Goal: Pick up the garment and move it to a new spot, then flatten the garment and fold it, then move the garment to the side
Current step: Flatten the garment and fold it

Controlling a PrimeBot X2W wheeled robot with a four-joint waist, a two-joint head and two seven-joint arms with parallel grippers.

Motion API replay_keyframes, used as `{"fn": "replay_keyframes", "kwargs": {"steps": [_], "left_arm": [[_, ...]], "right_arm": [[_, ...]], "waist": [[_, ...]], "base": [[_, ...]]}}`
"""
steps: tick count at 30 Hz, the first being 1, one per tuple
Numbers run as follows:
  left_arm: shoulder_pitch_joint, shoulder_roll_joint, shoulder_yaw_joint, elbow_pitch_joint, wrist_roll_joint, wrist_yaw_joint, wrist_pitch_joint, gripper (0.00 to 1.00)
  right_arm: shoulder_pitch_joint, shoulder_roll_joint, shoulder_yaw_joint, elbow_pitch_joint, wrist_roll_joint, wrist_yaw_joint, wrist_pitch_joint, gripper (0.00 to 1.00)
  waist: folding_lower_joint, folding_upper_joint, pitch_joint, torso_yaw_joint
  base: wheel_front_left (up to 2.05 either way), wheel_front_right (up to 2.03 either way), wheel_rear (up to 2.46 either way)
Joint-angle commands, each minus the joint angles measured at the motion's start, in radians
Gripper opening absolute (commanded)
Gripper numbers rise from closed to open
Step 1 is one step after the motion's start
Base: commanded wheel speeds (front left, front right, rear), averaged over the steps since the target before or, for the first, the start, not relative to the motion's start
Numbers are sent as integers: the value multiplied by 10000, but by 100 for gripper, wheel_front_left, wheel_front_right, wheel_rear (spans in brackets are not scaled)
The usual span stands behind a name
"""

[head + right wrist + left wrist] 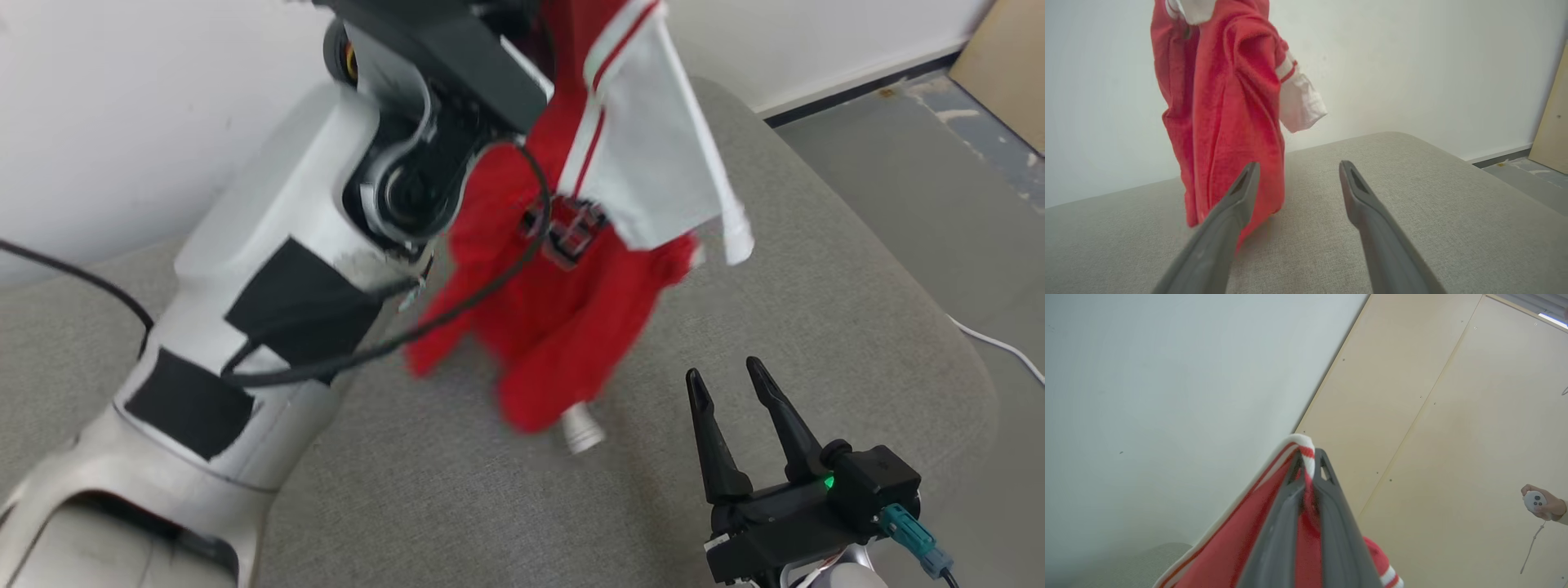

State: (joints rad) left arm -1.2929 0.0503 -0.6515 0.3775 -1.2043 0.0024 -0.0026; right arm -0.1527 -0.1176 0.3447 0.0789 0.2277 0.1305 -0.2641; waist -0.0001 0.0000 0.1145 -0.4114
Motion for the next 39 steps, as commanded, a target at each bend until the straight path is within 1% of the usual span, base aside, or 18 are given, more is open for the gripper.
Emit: {"fn": "replay_keyframes", "kwargs": {"steps": [1,3,6,10,12,14,19,20,21,25,28,30,31,32,34,38,39], "left_arm": [[-266,5,-126,182,-122,8,-192,0],[-640,15,-248,545,-527,25,-708,0],[-813,10,-380,1190,-1196,309,-1327,0],[-172,32,-356,2507,-1626,863,-1637,0],[427,216,-197,3105,-1856,1041,-1684,0],[1037,427,-96,3512,-2027,1018,-1752,0],[2681,1180,245,3960,-2277,632,-2112,0],[2986,1343,370,3957,-2369,547,-2187,0],[2986,1343,370,3957,-2369,547,-2187,0],[4285,2060,785,3654,-2460,262,-2459,0],[5251,2751,1115,3192,-2143,219,-2582,0],[5879,3196,1421,2783,-1786,339,-2633,0],[6161,3424,1641,2544,-1379,404,-2640,0],[6496,3522,1909,2297,-1117,515,-2627,0],[7206,3754,2243,1722,-168,757,-2629,0],[8468,3925,2936,471,1536,1219,-2632,0],[8770,3911,3068,170,1997,1345,-2633,4]], "right_arm": [[50,35,0,-4,37,4,-11,100],[25,40,-42,-17,25,4,-11,100],[-34,28,-115,-53,-10,4,-12,100],[-94,63,-189,-87,-45,4,-11,100],[-46,94,-182,-100,-63,4,-11,100],[38,99,-225,-101,-60,4,-11,100],[180,120,-230,-93,-64,4,-10,100],[168,123,-220,-94,-66,4,-10,100],[168,123,-220,-94,-66,4,-10,100],[196,73,-240,-128,-54,4,-10,100],[251,6,-308,-165,-65,4,-12,100],[328,-38,-360,-175,-74,4,-10,100],[368,-68,-397,-186,-84,4,-10,100],[391,-88,-427,-194,-95,4,-12,100],[405,-141,-426,-180,-102,4,-10,100],[341,-179,-400,-161,-105,4,-10,100],[326,-183,-385,-164,-103,4,-10,100]], "waist": [[1,0,56,-117],[1,0,115,-110],[1,0,209,-24],[1,0,266,123],[1,0,258,206],[1,0,256,332],[1,0,238,597],[1,0,237,625],[1,0,237,625],[1,0,220,750],[1,0,198,873],[1,0,174,967],[1,0,166,1033],[1,0,154,1086],[1,0,122,1180],[1,0,70,1299],[1,0,60,1317]], "base": [[0,0,0],[0,0,0],[0,0,0],[0,0,0],[0,0,0],[0,0,0],[0,0,0],[0,0,0],[0,0,0],[0,0,0],[0,0,0],[0,0,0],[0,0,0],[0,0,0],[0,0,0],[0,0,0],[0,0,0]]}}
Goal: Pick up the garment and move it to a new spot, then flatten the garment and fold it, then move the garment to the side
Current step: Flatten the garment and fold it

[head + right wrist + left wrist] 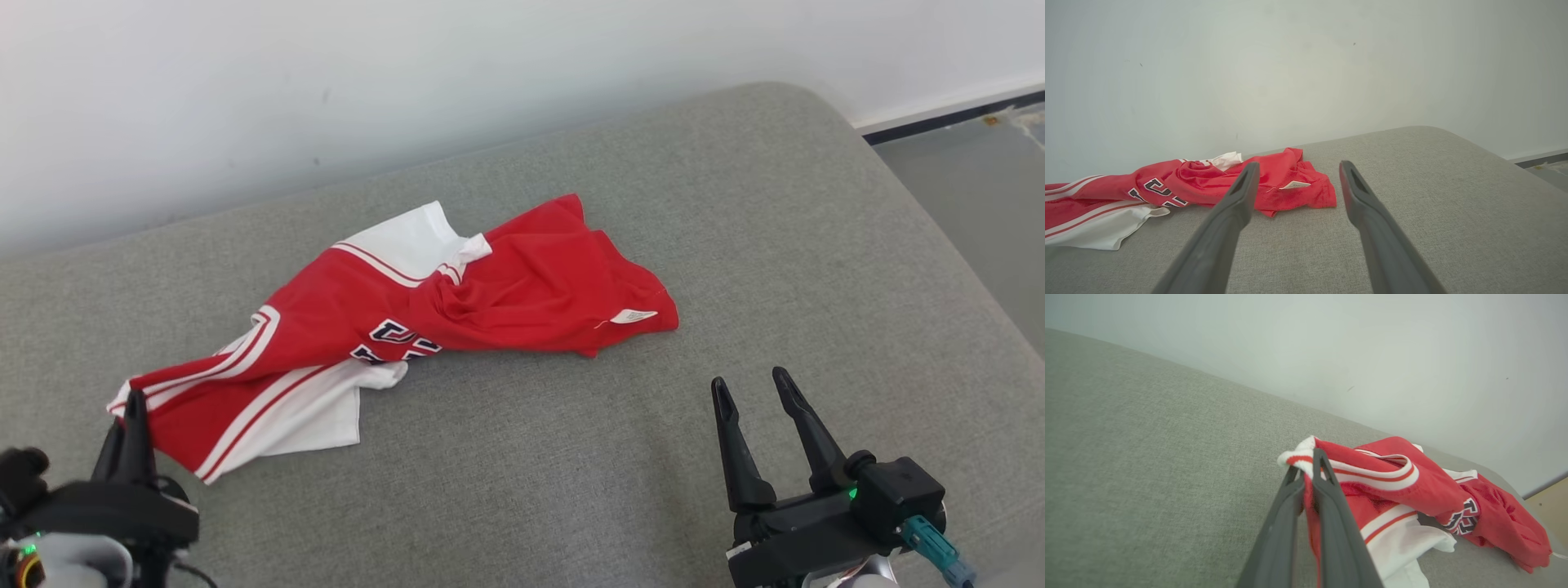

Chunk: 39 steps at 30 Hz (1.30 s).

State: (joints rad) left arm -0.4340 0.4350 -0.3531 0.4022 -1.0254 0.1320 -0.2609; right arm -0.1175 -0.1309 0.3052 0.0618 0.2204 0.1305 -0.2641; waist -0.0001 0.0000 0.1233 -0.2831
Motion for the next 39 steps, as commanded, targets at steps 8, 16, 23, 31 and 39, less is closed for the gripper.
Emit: {"fn": "replay_keyframes", "kwargs": {"steps": [8,16,23,31,39], "left_arm": [[1564,-126,473,-2858,4473,880,-52,100],[855,-549,-1286,-3308,6934,641,-44,100],[-714,-1216,-2403,-1519,8017,92,-26,100],[-3239,-2198,-3641,738,8929,-850,692,100],[-4626,-2673,-5284,2165,9927,-2148,1329,100]], "right_arm": [[51,-191,88,53,41,4,-10,100],[44,-332,186,120,105,4,-10,100],[-146,-380,331,74,173,4,-10,100],[-378,-396,392,21,176,4,-10,100],[-579,-289,354,-58,198,4,-10,100]], "waist": [[1,0,-190,102],[1,0,-171,18],[1,0,115,-181],[1,0,768,-483],[1,0,1267,-752]], "base": [[0,0,0],[0,0,0],[0,0,0],[0,0,0],[0,0,0]]}}
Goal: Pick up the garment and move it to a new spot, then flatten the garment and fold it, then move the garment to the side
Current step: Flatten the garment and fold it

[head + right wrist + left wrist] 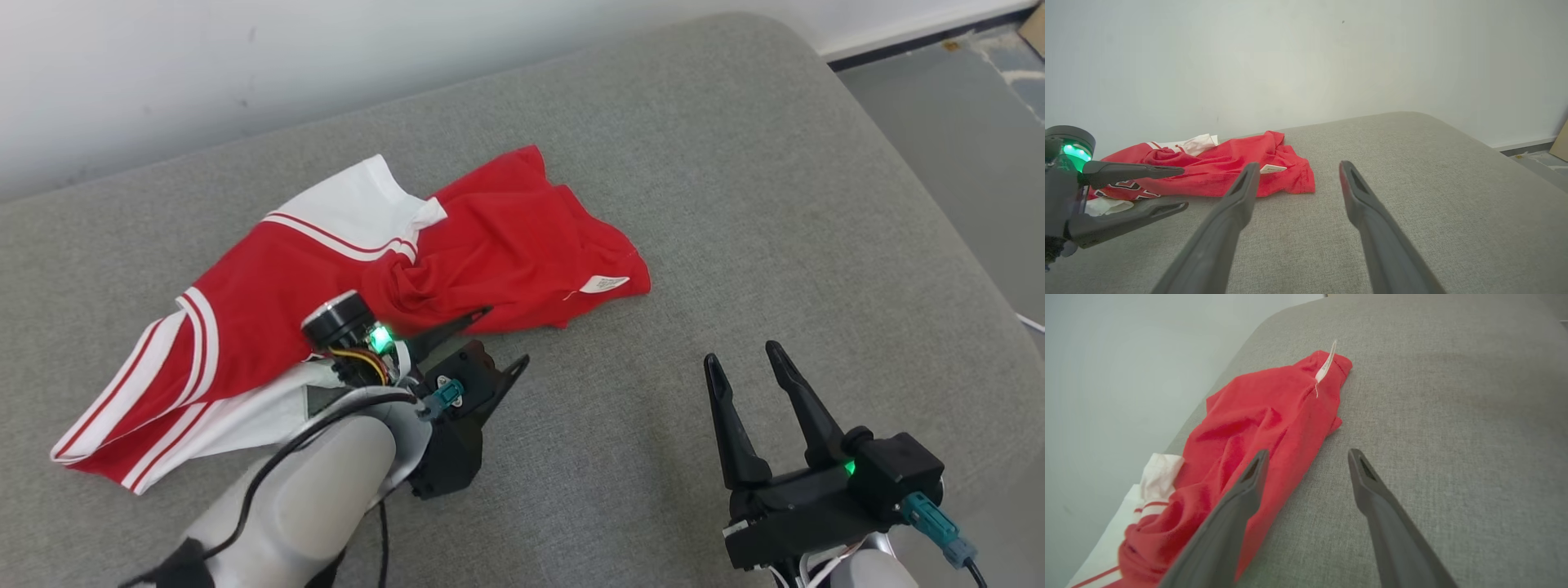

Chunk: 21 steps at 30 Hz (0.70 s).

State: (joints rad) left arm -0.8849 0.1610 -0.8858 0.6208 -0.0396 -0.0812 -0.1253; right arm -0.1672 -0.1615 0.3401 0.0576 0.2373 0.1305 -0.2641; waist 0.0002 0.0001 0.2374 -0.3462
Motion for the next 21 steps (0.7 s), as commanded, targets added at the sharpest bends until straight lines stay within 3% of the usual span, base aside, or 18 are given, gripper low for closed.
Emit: {"fn": "replay_keyframes", "kwargs": {"steps": [1,4,5,6,8,10,21], "left_arm": [[-250,25,-80,91,199,41,-83,100],[-479,-115,-310,407,495,210,-396,100],[-555,-129,-376,506,596,267,-484,78],[-630,-143,-413,617,646,317,-552,48],[-787,-175,-503,866,742,406,-695,39],[-942,-213,-574,1068,853,517,-879,0],[-1604,-288,-636,1505,907,938,-1381,0]], "right_arm": [[-100,33,2,-27,44,4,-12,100],[-176,94,-22,-41,69,4,-10,100],[-210,120,-29,-50,70,4,-12,100],[-233,142,-22,-59,76,4,-10,100],[-279,171,-35,-72,87,4,-10,100],[-291,186,-50,-84,98,4,-10,100],[-434,264,-186,-58,98,4,-12,100]], "waist": [[-2,-1,172,-156],[-2,-1,303,-226],[-2,-1,338,-237],[-2,-1,390,-256],[-2,-1,478,-282],[-2,-1,563,-300],[-2,-1,724,-271]], "base": [[0,0,0],[0,0,0],[0,0,0],[0,0,0],[0,0,0],[0,0,0],[0,0,0]]}}
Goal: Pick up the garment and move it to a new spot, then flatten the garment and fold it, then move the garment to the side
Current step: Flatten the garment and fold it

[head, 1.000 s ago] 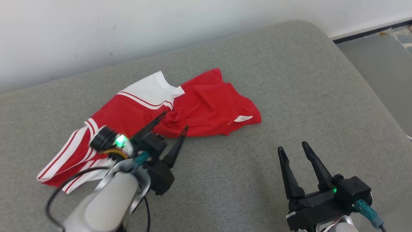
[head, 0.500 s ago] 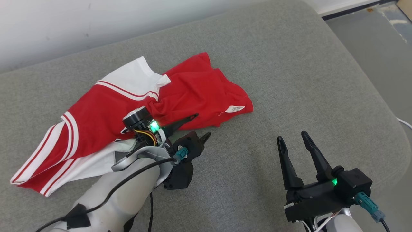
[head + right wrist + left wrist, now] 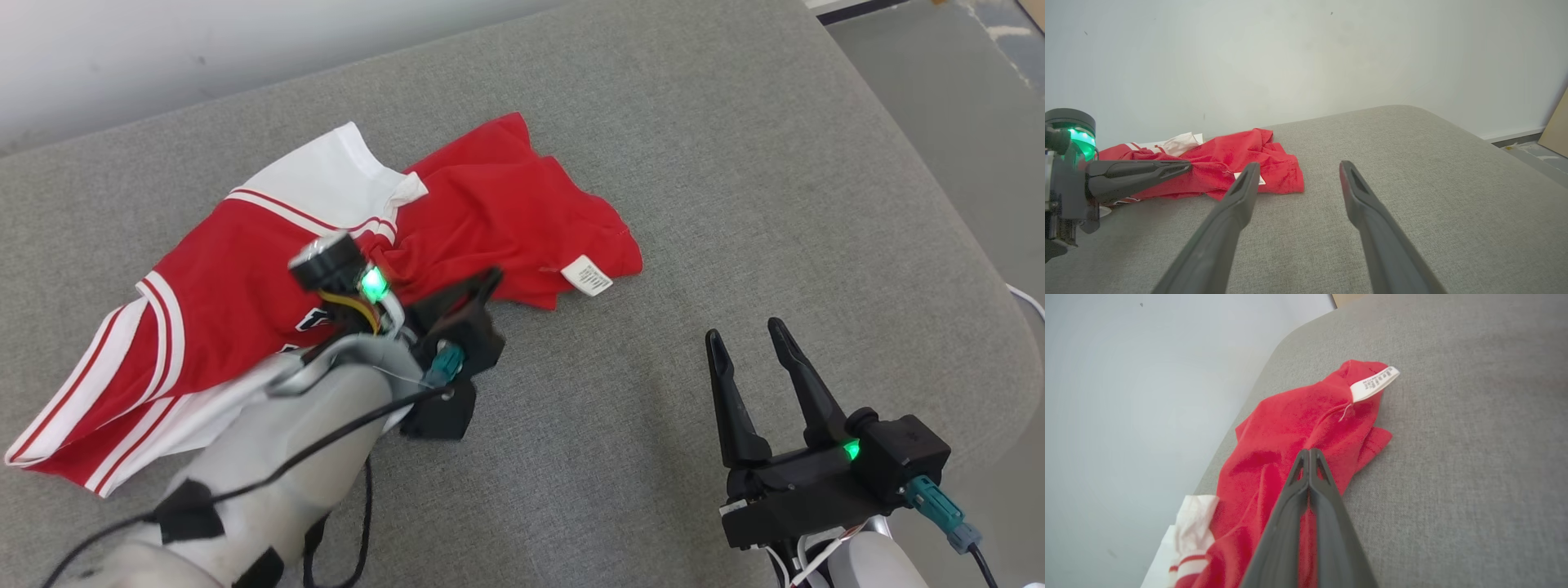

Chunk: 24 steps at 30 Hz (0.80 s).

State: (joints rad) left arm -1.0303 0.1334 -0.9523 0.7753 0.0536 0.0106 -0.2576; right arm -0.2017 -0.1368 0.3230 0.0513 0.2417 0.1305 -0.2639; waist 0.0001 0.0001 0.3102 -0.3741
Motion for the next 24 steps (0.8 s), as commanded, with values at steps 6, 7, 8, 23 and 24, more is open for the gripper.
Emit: {"fn": "replay_keyframes", "kwargs": {"steps": [6,7,8,23,24], "left_arm": [[-1890,1113,150,-688,416,-189,-82,0],[-2223,1306,155,-720,507,-258,-83,0],[-2223,1306,155,-720,507,-258,-83,0],[-4935,3692,-44,787,1187,-493,-76,100],[-4939,3701,6,836,1087,-442,-76,100]], "right_arm": [[-184,141,101,2,82,4,-13,100],[-197,163,91,-9,92,4,-12,100],[-197,163,91,-9,92,4,-12,100],[-435,608,126,-53,190,4,-12,100],[-468,624,104,-70,188,4,-12,100]], "waist": [[-1,-1,96,-234],[-1,-1,124,-298],[-1,-1,124,-298],[-1,-1,841,-1082],[-1,-1,879,-1080]], "base": [[0,0,0],[0,0,0],[0,0,0],[0,0,0],[0,0,0]]}}
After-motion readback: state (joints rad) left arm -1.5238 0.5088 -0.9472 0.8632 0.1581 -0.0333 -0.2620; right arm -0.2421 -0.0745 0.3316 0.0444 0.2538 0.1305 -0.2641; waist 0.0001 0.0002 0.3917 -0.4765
